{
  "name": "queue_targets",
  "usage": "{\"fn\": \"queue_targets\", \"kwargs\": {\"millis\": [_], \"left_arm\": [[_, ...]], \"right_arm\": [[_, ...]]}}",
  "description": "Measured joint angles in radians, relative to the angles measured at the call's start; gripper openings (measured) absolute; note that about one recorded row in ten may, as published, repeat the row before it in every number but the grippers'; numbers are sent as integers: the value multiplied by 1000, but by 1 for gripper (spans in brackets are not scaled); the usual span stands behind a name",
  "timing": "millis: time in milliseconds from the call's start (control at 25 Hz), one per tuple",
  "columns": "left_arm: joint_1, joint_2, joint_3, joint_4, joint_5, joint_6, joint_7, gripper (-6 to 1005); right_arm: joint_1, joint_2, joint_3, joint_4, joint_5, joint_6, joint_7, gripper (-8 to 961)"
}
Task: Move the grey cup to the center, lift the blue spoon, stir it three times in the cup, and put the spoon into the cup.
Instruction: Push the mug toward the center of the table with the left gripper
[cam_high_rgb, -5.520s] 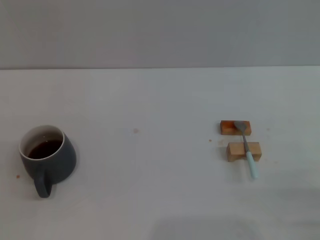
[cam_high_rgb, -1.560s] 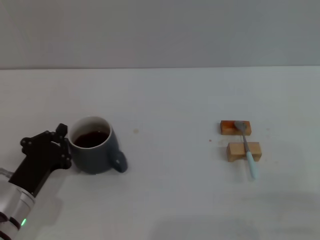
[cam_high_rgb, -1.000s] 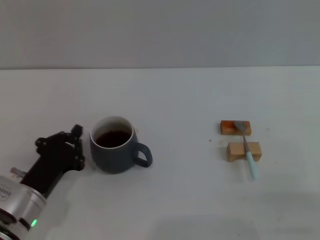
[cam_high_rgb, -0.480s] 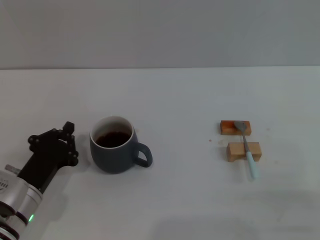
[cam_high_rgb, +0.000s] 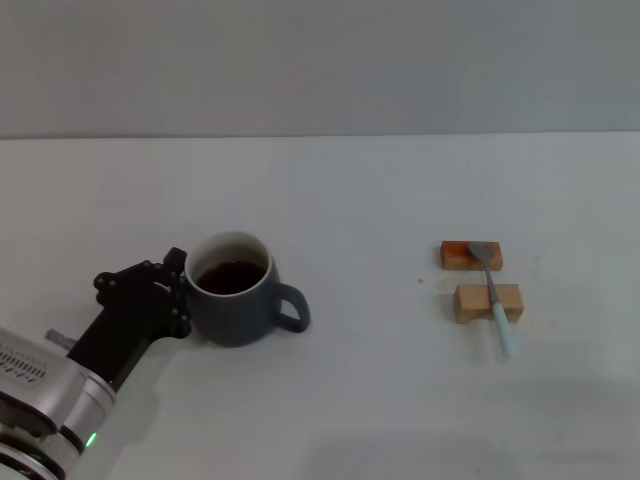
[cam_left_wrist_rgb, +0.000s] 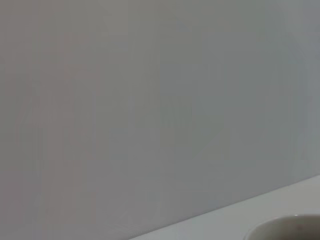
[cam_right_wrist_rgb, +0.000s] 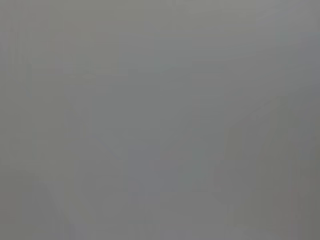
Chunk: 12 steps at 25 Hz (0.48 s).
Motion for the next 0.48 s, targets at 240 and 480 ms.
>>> {"fn": "queue_targets", "kwargs": {"millis": [240, 480], "left_arm": [[-11, 0, 27, -14, 0, -7, 0, -2], [-25, -3, 54, -35, 0, -11, -2, -2]], "right_arm": [[9, -1, -19, 0, -1, 2, 0, 694], [13, 0, -30, 6, -2, 2, 0, 693]]}}
